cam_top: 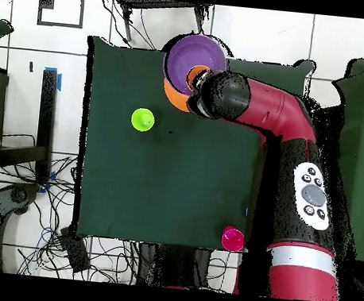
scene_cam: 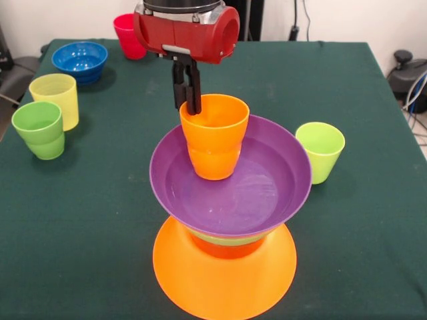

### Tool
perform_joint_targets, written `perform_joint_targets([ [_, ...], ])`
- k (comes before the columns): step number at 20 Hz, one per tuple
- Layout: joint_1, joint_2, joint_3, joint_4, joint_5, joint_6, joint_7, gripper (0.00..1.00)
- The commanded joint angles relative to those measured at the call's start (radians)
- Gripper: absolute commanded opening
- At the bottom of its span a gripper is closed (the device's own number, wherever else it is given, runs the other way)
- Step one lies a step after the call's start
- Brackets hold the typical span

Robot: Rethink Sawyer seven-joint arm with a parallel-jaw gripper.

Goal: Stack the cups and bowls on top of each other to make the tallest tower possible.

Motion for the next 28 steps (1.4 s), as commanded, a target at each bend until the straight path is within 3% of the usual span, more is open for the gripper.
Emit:
perform_joint_targets([
  [1, 0.03, 0.02, -0.001, 0.091, 0.017, -0.061, 0.137, 0.0],
  [28, 0.051, 0.056, -0.002, -0.006, 0.043, -0.033, 0.112, 0.0],
])
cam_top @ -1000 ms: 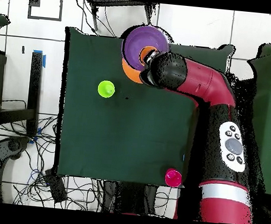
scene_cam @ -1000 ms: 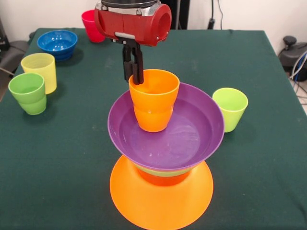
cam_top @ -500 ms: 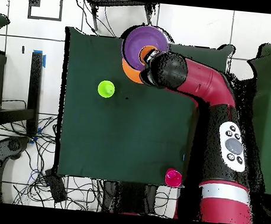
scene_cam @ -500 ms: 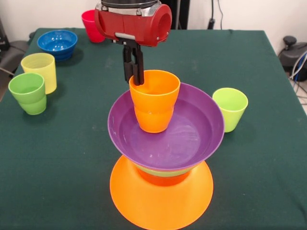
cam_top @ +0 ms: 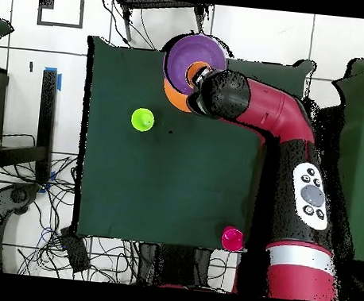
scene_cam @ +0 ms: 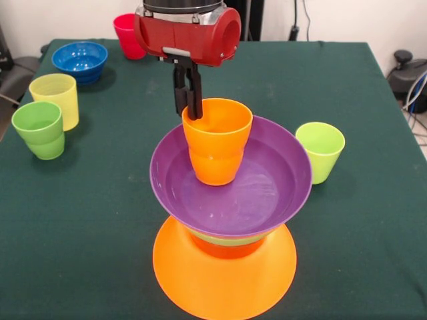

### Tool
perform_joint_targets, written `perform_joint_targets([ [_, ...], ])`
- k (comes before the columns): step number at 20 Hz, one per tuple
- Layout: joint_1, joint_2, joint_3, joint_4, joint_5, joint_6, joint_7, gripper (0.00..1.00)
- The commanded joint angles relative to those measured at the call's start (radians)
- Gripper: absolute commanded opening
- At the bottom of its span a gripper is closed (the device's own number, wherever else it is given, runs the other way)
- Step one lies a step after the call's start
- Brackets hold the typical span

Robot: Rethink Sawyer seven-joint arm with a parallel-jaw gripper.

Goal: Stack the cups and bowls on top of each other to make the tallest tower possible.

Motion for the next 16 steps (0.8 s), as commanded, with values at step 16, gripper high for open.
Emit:
perform_joint_targets([
  [16, 0.11, 0.046, -0.041, -0.11, 0.033, 0.136, 0.128, 0.0],
])
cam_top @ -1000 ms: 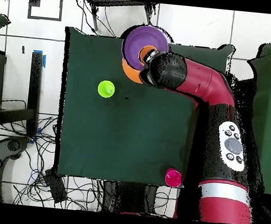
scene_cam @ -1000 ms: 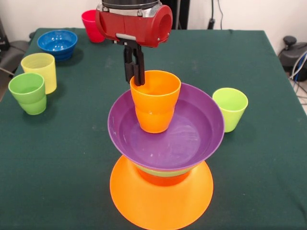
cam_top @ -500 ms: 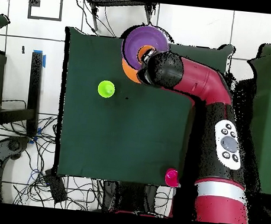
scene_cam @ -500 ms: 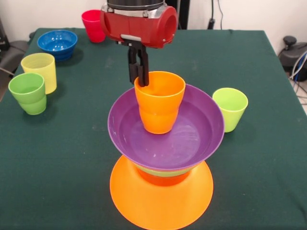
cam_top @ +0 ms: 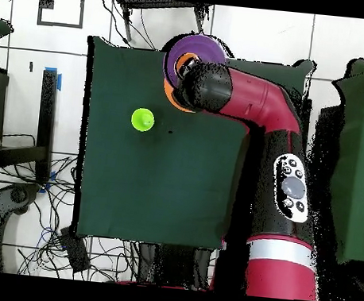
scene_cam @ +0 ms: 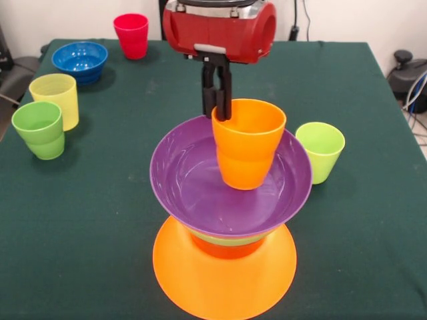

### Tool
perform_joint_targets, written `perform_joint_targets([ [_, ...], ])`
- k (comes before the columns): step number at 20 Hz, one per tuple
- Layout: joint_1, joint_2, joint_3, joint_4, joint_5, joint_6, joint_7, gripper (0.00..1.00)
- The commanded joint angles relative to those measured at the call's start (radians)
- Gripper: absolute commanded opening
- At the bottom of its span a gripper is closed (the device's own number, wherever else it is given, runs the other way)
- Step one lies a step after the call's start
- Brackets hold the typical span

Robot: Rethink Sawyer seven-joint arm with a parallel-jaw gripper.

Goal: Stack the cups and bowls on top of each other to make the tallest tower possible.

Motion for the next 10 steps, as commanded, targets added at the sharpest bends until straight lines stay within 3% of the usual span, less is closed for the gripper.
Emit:
perform_joint_targets([
  [1, 0.037, 0.045, -0.01, -0.064, 0.025, 0.134, 0.127, 0.0],
  [10, 0.032, 0.096, -0.024, -0.104, 0.022, 0.116, 0.084, 0.0],
])
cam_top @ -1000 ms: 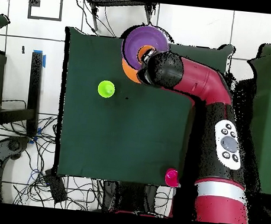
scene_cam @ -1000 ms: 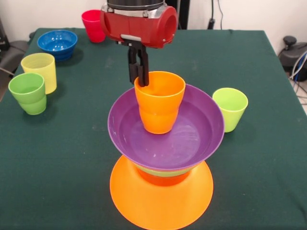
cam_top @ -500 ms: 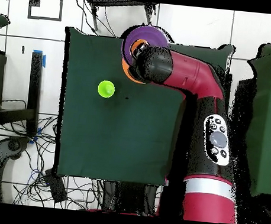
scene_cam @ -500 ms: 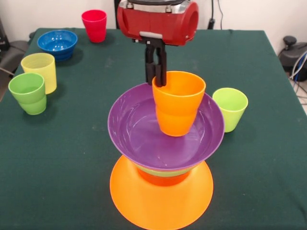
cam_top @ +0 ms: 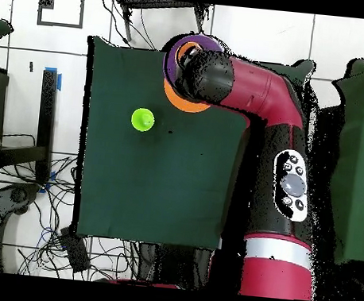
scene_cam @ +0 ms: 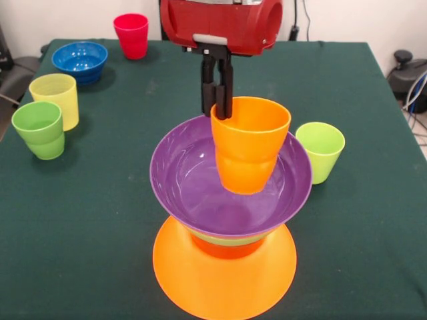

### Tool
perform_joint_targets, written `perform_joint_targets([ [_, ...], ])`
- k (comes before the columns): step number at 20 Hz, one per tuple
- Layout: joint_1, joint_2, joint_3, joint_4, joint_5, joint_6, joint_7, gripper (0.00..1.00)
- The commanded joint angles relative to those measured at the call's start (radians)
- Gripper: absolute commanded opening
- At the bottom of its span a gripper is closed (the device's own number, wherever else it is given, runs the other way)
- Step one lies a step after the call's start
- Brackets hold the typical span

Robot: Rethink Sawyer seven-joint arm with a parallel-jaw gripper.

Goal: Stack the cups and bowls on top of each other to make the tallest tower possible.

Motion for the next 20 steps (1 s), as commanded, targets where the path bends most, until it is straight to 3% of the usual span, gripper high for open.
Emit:
perform_joint_targets([
  [1, 0.011, 0.092, 0.002, -0.038, -0.004, 0.097, 0.082, 0.0],
  [12, 0.019, 0.107, -0.011, -0.038, 0.005, 0.121, 0.084, 0.0],
  [20, 0.032, 0.086, -0.03, -0.033, 0.017, 0.22, 0.082, 0.0],
])
